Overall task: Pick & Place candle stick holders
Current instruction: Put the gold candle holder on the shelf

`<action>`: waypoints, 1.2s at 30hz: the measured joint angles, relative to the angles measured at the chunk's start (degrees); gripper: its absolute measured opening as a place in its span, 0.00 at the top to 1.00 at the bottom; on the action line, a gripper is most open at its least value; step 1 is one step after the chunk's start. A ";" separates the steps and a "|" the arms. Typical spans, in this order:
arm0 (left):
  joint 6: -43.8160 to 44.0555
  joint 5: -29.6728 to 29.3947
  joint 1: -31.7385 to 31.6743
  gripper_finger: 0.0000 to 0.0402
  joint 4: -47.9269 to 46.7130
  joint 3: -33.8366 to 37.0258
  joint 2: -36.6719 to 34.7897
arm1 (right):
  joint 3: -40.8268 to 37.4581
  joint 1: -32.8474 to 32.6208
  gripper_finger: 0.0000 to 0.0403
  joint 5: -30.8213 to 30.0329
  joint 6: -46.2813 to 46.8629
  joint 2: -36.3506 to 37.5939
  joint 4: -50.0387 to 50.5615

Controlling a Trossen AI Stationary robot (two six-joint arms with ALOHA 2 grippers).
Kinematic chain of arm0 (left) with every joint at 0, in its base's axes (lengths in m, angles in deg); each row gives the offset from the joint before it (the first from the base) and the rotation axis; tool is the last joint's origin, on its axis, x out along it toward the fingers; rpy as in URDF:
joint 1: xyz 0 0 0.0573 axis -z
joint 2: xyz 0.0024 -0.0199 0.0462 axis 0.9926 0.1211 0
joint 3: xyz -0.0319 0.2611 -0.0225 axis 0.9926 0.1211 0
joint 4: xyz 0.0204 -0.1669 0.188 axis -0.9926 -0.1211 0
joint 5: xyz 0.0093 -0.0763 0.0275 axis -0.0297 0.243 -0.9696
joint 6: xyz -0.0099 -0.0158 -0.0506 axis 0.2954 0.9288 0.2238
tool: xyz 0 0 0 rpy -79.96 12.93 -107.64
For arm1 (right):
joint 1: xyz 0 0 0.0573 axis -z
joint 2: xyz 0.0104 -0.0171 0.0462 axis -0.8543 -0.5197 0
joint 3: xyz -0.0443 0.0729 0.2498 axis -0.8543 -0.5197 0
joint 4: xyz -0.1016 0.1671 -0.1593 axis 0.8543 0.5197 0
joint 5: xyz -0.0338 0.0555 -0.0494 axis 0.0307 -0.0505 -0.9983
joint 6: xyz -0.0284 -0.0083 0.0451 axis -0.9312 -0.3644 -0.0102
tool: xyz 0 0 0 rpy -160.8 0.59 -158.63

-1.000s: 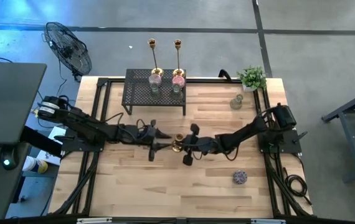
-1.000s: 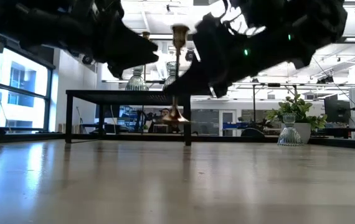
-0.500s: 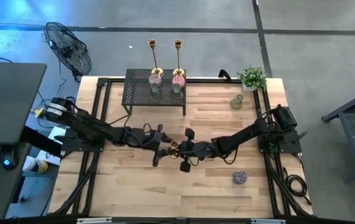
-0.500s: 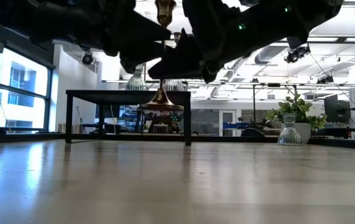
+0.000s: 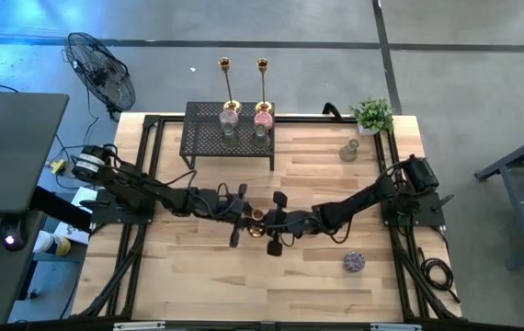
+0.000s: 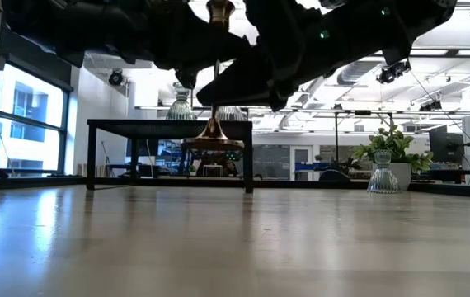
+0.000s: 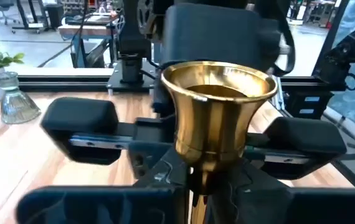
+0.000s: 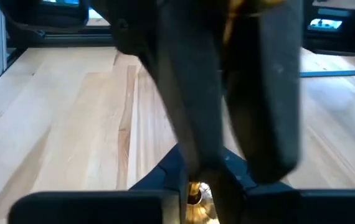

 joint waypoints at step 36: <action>1.66 -40.39 -7.79 0.94 -53.38 0.33 -52.26 | -0.09 0.50 0.91 -4.06 1.55 0.09 10.78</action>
